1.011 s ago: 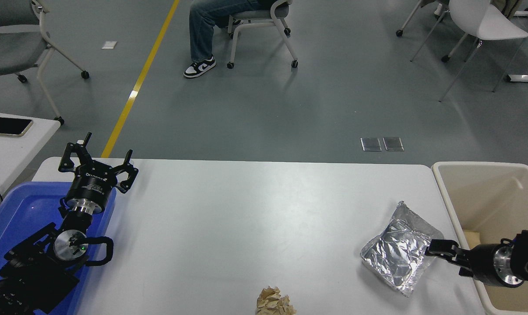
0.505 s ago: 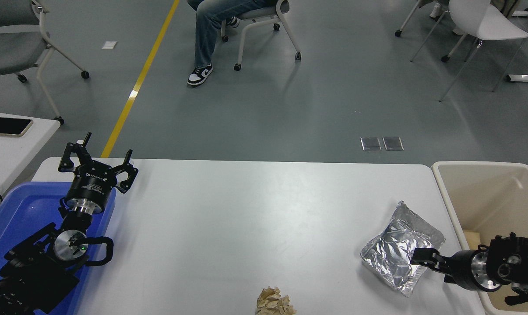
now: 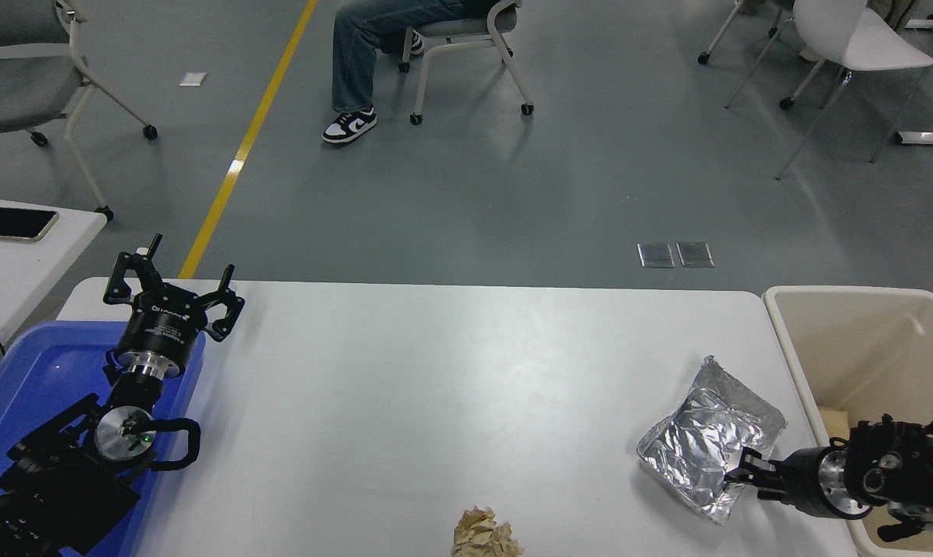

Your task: Clean the table surface

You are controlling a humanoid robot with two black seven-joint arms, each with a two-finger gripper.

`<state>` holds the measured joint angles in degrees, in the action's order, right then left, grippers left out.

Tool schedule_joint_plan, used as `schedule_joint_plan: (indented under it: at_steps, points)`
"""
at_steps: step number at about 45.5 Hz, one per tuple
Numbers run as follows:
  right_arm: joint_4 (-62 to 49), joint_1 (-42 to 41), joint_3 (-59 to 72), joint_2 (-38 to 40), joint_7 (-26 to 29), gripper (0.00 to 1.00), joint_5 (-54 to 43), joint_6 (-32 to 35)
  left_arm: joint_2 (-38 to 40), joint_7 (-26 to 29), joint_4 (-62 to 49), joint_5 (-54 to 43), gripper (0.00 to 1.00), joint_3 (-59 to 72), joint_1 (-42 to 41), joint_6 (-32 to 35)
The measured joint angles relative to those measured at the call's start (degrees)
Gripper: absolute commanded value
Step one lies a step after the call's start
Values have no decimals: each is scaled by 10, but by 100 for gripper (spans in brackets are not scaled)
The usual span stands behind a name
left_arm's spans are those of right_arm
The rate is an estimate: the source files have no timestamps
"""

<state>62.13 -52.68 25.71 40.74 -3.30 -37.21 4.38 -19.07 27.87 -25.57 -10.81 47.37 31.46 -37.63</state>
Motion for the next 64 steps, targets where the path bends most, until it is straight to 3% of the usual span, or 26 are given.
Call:
schedule_joint_plan:
  at_steps: [33, 64]
  points:
    - [25, -29, -31, 71, -6, 0, 17, 44, 0, 0, 0, 0, 100, 0, 0, 0]
    - [112, -206, -84, 205, -5, 0, 17, 166, 0, 0, 0, 0, 100, 0, 0, 0]
